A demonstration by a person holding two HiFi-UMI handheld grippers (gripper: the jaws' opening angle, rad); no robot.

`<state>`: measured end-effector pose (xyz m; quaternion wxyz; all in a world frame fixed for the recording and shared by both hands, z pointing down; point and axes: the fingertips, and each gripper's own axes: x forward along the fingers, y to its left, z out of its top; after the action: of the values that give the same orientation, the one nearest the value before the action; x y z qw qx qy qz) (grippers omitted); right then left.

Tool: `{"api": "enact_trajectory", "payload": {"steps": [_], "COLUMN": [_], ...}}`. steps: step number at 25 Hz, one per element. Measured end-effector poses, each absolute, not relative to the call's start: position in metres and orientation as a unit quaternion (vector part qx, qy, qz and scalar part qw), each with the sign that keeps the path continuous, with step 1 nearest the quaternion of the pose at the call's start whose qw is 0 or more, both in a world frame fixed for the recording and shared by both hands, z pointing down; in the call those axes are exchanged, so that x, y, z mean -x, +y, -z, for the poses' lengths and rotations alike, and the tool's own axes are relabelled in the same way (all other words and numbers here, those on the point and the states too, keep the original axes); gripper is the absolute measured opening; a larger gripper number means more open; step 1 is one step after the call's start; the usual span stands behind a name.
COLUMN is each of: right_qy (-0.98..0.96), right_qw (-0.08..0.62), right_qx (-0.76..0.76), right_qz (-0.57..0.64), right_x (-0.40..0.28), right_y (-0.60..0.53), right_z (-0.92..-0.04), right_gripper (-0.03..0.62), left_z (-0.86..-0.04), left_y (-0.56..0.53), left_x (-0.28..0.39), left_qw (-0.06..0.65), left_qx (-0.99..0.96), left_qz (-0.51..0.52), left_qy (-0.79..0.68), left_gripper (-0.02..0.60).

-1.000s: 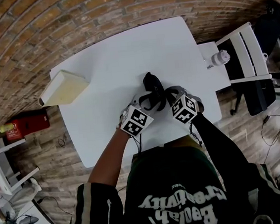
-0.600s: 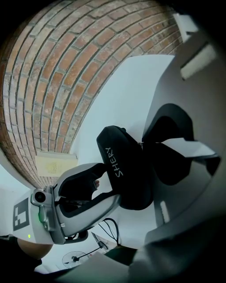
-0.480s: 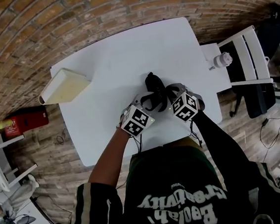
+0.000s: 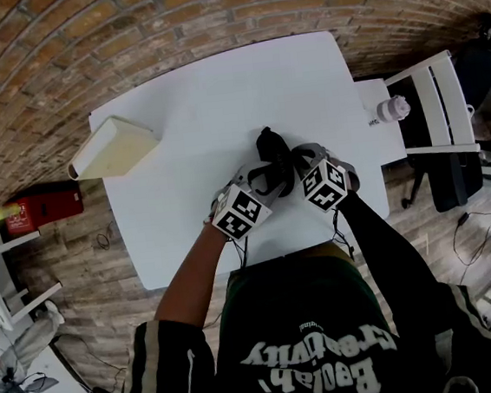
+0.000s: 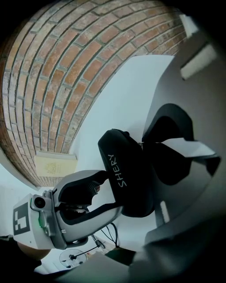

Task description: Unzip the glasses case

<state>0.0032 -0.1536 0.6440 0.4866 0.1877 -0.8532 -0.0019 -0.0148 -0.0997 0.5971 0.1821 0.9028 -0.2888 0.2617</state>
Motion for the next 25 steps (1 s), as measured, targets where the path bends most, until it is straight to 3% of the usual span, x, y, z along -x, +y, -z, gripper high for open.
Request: {"api": "enact_trajectory", "payload": {"steps": [25], "right_qy": [-0.855], "right_qw": [0.492], "right_qx": [-0.159], "right_qz": [0.039], "right_x": [0.012], "right_y": [-0.183], "right_z": [-0.643], "right_gripper": [0.018], "left_z": [-0.597], "left_y": [-0.101], "left_x": [0.014], "left_qw": [0.191], "left_qx": [-0.904], "left_qz": [-0.26], "left_qy": [-0.28], "left_gripper": [0.178]}}
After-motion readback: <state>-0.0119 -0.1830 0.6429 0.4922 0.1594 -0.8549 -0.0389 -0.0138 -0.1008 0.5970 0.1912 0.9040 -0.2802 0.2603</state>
